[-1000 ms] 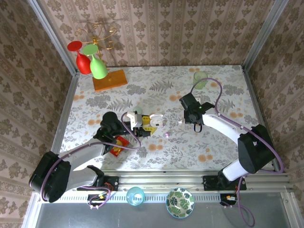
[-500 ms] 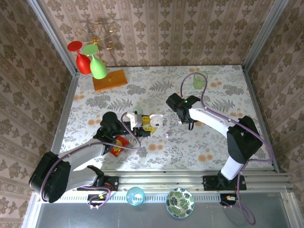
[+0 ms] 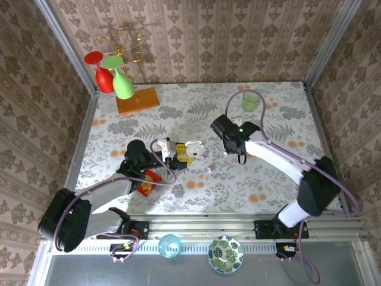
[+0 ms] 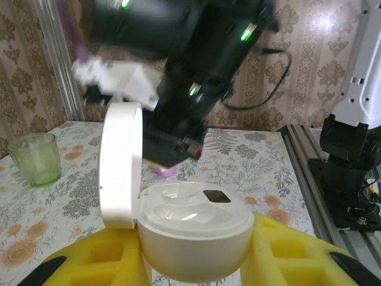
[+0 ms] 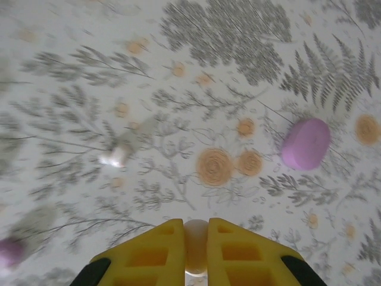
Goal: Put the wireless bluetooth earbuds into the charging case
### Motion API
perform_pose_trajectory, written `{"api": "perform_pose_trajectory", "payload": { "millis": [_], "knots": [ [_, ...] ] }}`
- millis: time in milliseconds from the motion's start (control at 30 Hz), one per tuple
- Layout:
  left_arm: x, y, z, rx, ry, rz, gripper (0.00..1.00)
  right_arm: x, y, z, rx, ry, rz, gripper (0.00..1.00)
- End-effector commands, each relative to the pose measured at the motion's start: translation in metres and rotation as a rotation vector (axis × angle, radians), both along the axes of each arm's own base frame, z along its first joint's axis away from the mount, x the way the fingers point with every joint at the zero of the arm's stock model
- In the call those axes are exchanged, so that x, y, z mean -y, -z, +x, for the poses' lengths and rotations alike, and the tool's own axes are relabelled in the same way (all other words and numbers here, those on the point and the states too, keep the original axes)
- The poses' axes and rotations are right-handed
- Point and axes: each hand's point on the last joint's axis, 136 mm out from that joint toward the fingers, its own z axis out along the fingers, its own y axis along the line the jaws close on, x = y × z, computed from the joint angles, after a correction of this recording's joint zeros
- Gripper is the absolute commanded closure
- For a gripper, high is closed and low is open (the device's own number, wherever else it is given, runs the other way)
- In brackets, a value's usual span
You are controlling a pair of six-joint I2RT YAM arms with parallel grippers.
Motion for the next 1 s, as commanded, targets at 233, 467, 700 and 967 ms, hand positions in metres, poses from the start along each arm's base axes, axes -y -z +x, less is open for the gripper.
{"api": "perform_pose_trajectory", "payload": {
  "millis": [233,467,700,967],
  "knots": [
    [-0.001,-0.006,0.002,-0.014,0.020,-0.030,0.79,-0.069,-0.090,-0.024,0.240,-0.456,0.319,0.88],
    [-0.001,-0.008,-0.001,-0.023,0.036,-0.036,0.79,-0.113,-0.118,-0.047,0.402,-0.726,0.330,0.89],
    [-0.001,-0.009,-0.003,-0.025,0.042,-0.037,0.79,-0.143,-0.117,-0.060,0.425,-0.862,0.323,0.90],
    [-0.001,-0.012,-0.002,-0.031,0.044,-0.044,0.79,-0.155,-0.108,-0.065,0.400,-0.914,0.330,0.90]
  ]
}}
